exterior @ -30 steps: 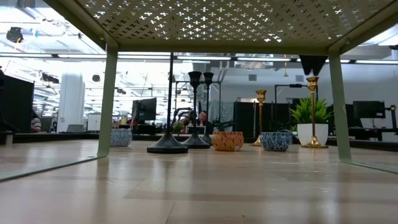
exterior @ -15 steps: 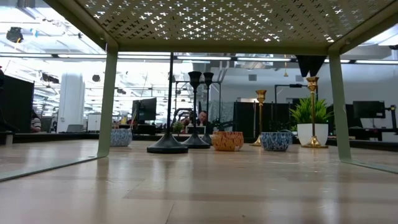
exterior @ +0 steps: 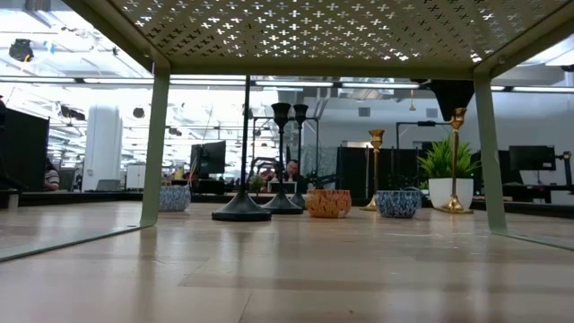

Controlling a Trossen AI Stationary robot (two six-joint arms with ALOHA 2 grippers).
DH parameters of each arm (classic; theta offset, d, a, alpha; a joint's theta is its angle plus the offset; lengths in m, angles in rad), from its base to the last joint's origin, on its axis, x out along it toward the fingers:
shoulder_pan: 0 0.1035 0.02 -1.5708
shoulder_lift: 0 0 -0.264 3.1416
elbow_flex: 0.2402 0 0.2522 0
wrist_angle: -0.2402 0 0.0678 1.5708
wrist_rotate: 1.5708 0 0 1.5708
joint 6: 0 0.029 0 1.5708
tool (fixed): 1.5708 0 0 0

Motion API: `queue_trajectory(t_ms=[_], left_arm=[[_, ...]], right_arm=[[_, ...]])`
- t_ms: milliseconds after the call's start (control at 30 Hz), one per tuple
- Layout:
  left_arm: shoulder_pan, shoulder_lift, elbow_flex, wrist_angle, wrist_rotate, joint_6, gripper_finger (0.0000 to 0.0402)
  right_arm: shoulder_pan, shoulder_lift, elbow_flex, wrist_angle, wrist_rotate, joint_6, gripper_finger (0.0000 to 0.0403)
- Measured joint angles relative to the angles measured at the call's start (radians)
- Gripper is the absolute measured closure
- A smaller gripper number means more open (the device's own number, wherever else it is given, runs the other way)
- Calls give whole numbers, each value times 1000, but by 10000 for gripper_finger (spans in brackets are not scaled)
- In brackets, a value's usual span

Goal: Pick & Place candle stick holders
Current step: Put the right gold candle holder on the shelf aligned with the other gold candle holder

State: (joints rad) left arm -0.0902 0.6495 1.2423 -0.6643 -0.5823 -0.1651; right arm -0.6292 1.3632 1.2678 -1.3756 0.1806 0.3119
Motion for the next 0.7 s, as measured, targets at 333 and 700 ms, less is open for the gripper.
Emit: queue_trajectory(t_ms=[333,700], left_arm=[[0,0,0,0,0,3,188],[0,0,0,0,0,3,188]], right_arm=[[0,-1,1,-7,9,-1,391],[1,0,115,-139,17,-6,398]])
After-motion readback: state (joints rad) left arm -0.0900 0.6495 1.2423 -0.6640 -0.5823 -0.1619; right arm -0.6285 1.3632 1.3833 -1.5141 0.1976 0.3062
